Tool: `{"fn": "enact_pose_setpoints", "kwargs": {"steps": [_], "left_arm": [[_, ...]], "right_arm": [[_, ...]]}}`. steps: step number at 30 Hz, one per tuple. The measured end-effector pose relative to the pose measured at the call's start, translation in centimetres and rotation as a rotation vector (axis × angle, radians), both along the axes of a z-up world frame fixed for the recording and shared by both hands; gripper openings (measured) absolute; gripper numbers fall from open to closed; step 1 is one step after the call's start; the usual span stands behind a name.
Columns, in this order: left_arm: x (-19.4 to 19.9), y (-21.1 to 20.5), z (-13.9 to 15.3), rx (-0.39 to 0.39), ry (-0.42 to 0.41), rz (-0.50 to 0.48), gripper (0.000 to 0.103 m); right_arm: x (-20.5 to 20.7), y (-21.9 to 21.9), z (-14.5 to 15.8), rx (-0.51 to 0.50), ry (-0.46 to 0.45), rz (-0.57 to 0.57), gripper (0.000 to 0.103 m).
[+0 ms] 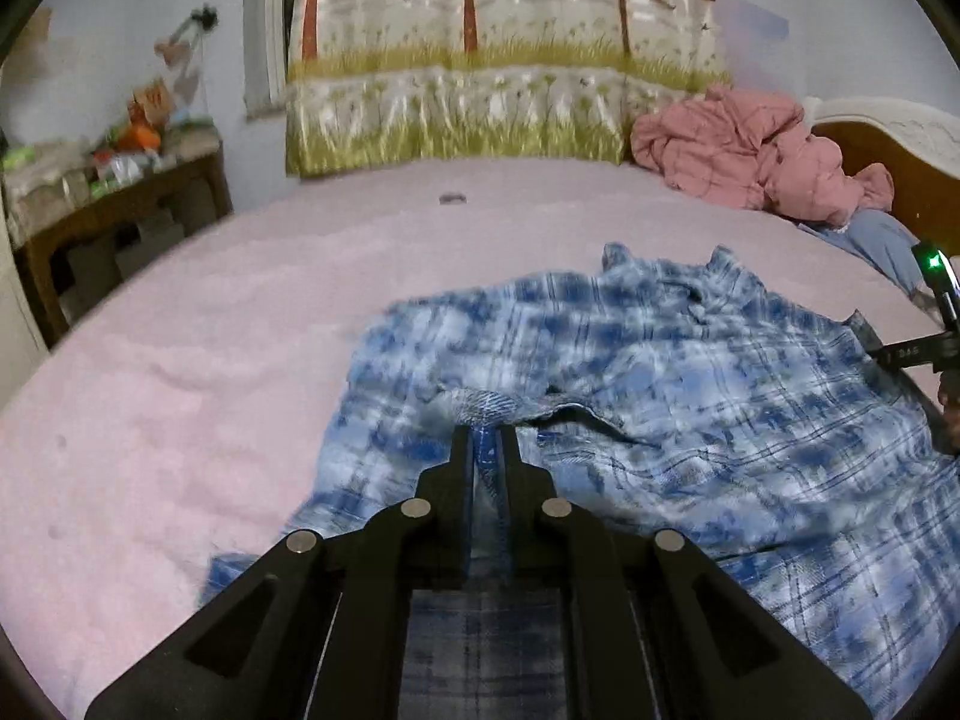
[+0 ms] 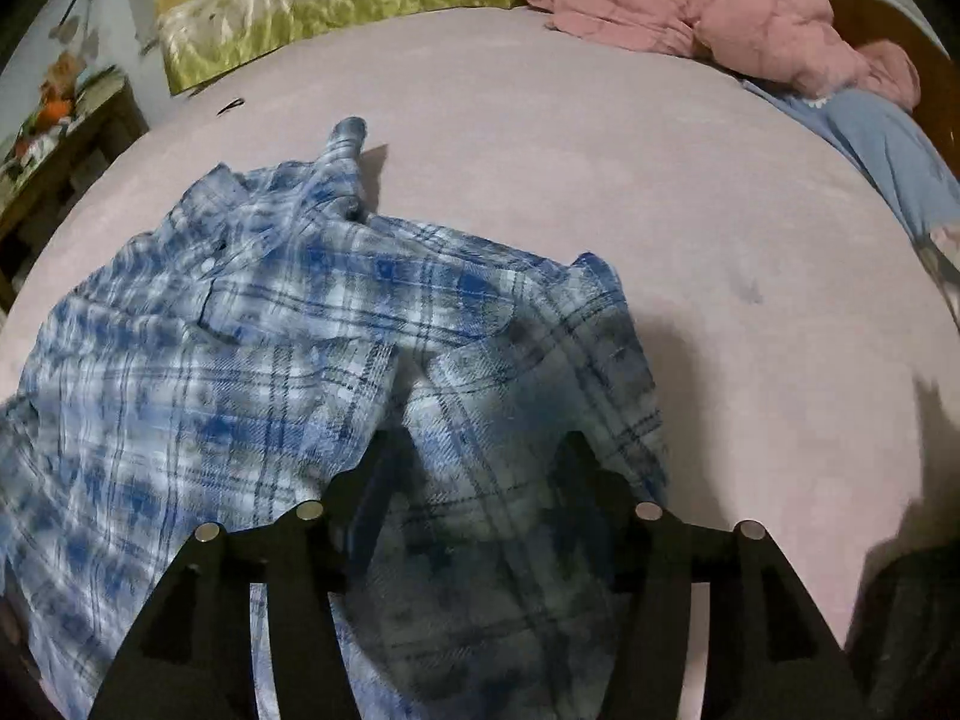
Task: Fold large clothes
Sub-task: 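Lay the held sleeve across the shirt with the left gripper and open it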
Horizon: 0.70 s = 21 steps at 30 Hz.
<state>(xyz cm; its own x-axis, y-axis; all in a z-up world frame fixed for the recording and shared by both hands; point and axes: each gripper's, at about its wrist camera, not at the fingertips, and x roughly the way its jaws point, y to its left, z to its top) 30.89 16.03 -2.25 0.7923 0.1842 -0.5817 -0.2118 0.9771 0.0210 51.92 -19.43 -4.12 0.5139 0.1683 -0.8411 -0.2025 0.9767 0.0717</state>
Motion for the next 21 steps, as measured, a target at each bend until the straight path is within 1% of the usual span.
{"fn": "enact_pose_setpoints", "kwargs": {"steps": [1, 3, 4, 6, 7, 8, 9, 11, 12, 13, 14, 16, 17, 18, 19, 20, 21], "left_arm": [[0.2, 0.1, 0.0, -0.014, -0.002, -0.008, 0.004], [0.4, -0.2, 0.5, 0.011, -0.029, -0.020, 0.004], [0.5, -0.6, 0.9, 0.034, -0.048, -0.034, 0.004], [0.9, -1.2, 1.7, 0.080, -0.076, -0.063, 0.004], [1.1, -1.4, 2.3, 0.101, -0.091, -0.069, 0.004], [1.2, -1.6, 3.0, 0.107, -0.114, -0.079, 0.004], [1.4, -1.8, 3.6, 0.113, -0.134, -0.093, 0.004], [2.4, -2.3, 4.2, 0.160, -0.129, -0.089, 0.004], [3.1, -2.6, 4.1, 0.180, -0.124, -0.097, 0.004], [4.0, -2.8, 3.8, 0.199, -0.112, -0.109, 0.004], [5.1, -2.9, 3.1, 0.217, -0.080, -0.109, 0.004], [7.1, -2.5, 1.4, 0.214, 0.013, -0.107, 0.004], [8.0, -2.3, 0.2, 0.199, 0.077, -0.108, 0.005], [8.6, -1.9, -0.7, 0.183, 0.136, -0.099, 0.008], [8.9, -1.5, -1.6, 0.151, 0.173, -0.091, 0.009], [8.8, -1.1, -2.0, 0.122, 0.189, -0.094, 0.010], [8.5, -0.7, -2.0, 0.101, 0.189, -0.088, 0.012]], "right_arm": [[0.2, -0.3, 0.1, -0.006, -0.014, -0.024, 0.001], [0.1, -1.4, 0.7, 0.029, -0.051, -0.081, 0.002], [-0.5, -2.3, 1.5, 0.034, -0.117, -0.119, 0.002], [-1.1, -3.5, 2.7, 0.030, -0.189, -0.155, 0.002], [-1.1, -4.3, 3.0, 0.067, -0.187, -0.163, 0.002], [-0.9, -4.8, 3.2, 0.082, -0.185, -0.166, 0.002], [-0.8, -5.3, 3.5, 0.074, -0.199, -0.185, 0.002], [-0.1, -6.3, 4.1, 0.042, -0.217, -0.224, 0.002], [0.5, -7.1, 4.1, 0.060, -0.209, -0.253, 0.002], [0.9, -7.6, 3.9, 0.067, -0.200, -0.270, 0.002], [1.1, -7.9, 3.7, 0.063, -0.198, -0.278, 0.002], [2.2, -8.1, 2.8, 0.047, -0.155, -0.279, 0.002], [2.3, -8.2, 2.3, 0.047, -0.140, -0.278, 0.002], [2.5, -8.2, 2.0, 0.043, -0.120, -0.273, 0.002], [2.5, -8.1, 1.8, 0.036, -0.116, -0.275, 0.002], [2.2, -8.1, 2.1, 0.031, -0.123, -0.281, 0.003], [1.5, -8.3, 2.9, 0.029, -0.149, -0.293, 0.012]]}}
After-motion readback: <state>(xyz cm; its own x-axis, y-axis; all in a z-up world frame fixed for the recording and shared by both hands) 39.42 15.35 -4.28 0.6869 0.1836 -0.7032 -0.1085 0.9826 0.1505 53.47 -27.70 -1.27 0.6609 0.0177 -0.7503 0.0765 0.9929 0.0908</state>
